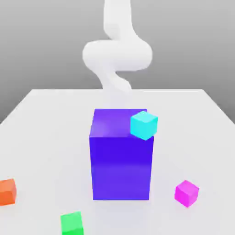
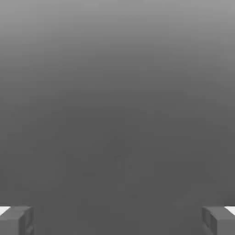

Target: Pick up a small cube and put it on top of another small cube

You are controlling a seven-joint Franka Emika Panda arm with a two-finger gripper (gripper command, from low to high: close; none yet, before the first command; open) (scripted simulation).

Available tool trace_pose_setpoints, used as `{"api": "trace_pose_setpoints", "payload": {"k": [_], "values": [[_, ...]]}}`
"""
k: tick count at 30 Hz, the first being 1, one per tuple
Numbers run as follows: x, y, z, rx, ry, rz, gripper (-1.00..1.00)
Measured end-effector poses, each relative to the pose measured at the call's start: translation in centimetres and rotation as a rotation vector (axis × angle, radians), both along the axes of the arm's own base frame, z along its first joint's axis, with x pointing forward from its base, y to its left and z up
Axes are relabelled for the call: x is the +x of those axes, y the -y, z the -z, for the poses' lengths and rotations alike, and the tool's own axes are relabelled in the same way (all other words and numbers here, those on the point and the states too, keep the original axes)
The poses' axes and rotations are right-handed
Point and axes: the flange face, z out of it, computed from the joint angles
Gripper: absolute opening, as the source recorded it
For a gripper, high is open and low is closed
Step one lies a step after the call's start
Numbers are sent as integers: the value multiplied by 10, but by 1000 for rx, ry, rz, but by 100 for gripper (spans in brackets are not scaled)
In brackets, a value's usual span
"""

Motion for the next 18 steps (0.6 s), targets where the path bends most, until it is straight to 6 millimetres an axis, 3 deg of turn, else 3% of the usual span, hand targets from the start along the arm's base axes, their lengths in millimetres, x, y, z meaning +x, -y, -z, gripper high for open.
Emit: {"api": "trace_pose_setpoints", "payload": {"k": [4,9,14,18], "values": [[44,-36,79,-17,-125,-114,0],[70,-84,182,-55,-273,-248,0],[67,-131,287,-112,-417,-377,0],[44,-165,368,-175,-529,-488,0]]}}
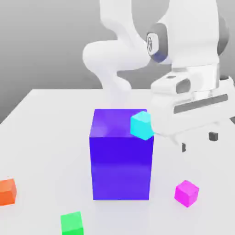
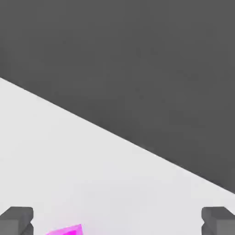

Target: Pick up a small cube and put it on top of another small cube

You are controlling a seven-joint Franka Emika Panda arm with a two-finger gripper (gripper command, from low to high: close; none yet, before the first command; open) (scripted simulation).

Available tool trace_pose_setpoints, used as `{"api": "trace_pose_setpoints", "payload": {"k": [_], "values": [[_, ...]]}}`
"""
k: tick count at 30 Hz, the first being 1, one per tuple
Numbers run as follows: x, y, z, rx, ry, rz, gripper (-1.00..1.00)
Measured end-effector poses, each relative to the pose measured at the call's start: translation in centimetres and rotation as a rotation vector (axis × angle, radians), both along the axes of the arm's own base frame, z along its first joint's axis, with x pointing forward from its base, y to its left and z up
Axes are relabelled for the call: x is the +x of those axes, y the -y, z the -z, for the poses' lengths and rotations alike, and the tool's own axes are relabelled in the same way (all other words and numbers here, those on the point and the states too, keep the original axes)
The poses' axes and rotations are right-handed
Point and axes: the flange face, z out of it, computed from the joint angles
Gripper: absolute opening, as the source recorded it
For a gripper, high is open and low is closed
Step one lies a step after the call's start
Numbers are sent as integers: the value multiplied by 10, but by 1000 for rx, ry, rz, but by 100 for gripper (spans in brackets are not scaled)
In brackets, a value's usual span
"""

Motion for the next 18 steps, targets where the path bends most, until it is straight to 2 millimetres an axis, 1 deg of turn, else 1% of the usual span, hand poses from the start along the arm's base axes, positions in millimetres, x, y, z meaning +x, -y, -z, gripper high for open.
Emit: {"api": "trace_pose_setpoints", "payload": {"k": [2,5,7,10,11,16,17,18], "values": [[-17,-14,39,-34,-50,-60,0],[-42,-19,93,-86,-119,-121,0],[-47,-20,119,-99,-133,-135,0],[-48,-20,153,-102,-138,-139,0],[-49,-20,164,-101,-138,-139,-100],[-49,-20,164,-102,-138,-139,-100],[-50,-20,170,-102,-139,-139,-100],[-50,-20,167,-102,-139,-140,-100]]}}
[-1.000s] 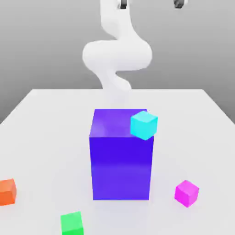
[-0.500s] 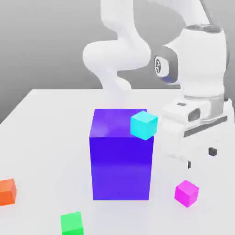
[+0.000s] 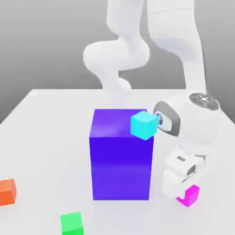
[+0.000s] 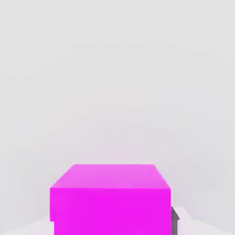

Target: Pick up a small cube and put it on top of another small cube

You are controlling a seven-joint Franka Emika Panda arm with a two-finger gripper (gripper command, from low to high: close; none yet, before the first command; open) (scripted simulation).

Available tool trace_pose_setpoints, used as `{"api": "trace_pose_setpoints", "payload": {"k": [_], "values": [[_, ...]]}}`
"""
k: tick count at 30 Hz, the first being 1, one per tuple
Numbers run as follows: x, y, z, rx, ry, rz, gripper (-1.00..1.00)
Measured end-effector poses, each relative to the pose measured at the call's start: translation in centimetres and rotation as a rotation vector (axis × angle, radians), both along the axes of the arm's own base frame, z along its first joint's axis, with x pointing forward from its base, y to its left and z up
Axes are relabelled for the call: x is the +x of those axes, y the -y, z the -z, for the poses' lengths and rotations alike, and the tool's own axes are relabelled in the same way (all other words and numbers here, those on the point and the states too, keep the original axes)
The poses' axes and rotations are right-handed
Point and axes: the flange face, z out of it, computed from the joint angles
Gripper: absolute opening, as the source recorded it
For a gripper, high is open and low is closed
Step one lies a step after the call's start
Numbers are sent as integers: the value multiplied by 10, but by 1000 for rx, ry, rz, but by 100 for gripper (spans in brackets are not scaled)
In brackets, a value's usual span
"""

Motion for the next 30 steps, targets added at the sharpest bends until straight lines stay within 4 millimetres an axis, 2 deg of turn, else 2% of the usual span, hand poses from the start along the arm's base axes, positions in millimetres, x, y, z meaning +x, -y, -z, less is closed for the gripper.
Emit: {"api": "trace_pose_setpoints", "payload": {"k": [7,10,13,15,18,22,24,26,27,30], "values": [[0,-3,-61,10,-6,-4,-100],[23,16,-74,34,-19,42,-100],[66,79,-86,48,-24,170,-100],[86,124,-91,44,-21,251,-100],[106,193,-97,29,-13,365,-100],[117,289,-107,5,-3,514,-100],[118,307,-92,3,0,541,-100],[118,312,-66,2,0,549,-100],[117,313,-55,2,-1,551,100],[117,313,-55,2,-1,551,100]]}}
